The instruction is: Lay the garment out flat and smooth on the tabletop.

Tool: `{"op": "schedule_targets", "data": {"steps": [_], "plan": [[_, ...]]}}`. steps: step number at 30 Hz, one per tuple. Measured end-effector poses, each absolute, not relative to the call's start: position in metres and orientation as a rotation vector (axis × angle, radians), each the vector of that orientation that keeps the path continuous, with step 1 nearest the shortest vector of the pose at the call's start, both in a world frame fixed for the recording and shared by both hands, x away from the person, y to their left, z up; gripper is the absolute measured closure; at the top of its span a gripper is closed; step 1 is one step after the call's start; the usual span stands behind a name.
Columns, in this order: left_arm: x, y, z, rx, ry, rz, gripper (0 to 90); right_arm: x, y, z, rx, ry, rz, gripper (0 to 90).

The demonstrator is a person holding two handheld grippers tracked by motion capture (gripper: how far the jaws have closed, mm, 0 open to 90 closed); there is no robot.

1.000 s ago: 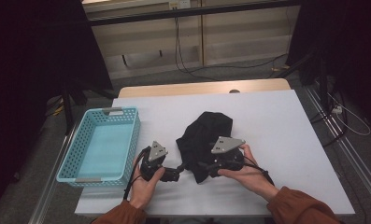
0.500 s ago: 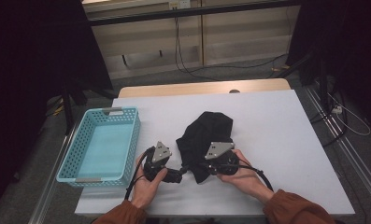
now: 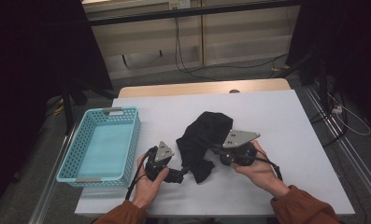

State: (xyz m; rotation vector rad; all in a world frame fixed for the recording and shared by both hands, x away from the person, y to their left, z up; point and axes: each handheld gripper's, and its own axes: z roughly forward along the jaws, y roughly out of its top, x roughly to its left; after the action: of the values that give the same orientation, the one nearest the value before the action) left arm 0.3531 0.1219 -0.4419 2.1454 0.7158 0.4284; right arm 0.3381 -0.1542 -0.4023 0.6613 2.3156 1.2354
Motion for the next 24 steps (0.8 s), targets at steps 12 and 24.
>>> {"op": "schedule_targets", "data": {"steps": [12,24], "plan": [[0.353,0.123,-0.442,2.135,0.729,0.455,4.4,0.347,-0.209,-0.389,0.826,2.167,1.234,86.6],[0.353,0.124,-0.440,2.107,0.731,0.461,4.6,0.325,-0.246,-0.417,0.941,2.175,1.133,86.6]]}}
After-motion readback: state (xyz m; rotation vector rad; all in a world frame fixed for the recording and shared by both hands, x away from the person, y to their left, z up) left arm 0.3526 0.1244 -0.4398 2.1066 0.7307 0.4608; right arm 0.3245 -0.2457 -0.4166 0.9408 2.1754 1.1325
